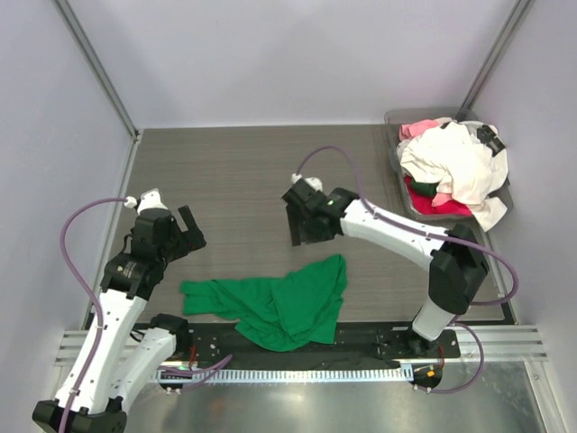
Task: Fold and stack the t-shirts
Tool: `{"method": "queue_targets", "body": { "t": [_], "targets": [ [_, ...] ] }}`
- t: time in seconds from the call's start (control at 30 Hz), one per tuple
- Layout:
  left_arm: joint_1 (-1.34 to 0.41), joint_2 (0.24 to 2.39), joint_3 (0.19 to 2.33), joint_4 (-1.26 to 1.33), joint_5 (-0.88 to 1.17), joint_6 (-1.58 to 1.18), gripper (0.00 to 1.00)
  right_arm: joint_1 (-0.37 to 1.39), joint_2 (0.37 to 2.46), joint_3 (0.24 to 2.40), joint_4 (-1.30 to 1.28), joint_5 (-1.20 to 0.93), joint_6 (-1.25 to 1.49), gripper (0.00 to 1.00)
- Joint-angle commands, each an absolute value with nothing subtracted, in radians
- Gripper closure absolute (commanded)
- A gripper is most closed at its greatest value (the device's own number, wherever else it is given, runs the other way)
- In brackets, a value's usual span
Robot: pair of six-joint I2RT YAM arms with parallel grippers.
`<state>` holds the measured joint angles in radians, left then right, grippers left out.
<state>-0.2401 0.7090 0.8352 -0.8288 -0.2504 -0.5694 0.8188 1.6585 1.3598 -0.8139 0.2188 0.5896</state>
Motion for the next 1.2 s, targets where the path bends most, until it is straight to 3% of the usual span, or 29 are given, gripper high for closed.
{"method": "queue_targets", "body": {
  "t": [0.0, 0.4, 0.93, 1.07, 1.17],
  "targets": [
    [-0.242, 0.692, 0.854, -0.828, -0.275, -0.577, 0.07, 0.926, 1.719, 1.399, -0.854, 0.271, 0.678, 0.40],
    [-0.242, 0.673, 0.856, -0.830, -0.279, -0.577, 0.07, 1.192, 1.951, 1.539, -0.879, 0.290, 0.750, 0.49],
    [-0.244, 0.666, 0.856, -0.828, -0.276, -0.575, 0.07, 1.238, 2.049, 1.569, -0.940, 0.362, 0.764, 0.58],
    [-0.244, 0.667, 0.856, -0.828, -0.275, -0.575, 0.07, 1.241, 2.059, 1.568, -0.953, 0.376, 0.756, 0.64],
    [-0.244, 0.667, 0.856, -0.830, -0.276, -0.575, 0.07, 1.243, 2.057, 1.568, -0.956, 0.387, 0.759, 0.76]
  ]
}}
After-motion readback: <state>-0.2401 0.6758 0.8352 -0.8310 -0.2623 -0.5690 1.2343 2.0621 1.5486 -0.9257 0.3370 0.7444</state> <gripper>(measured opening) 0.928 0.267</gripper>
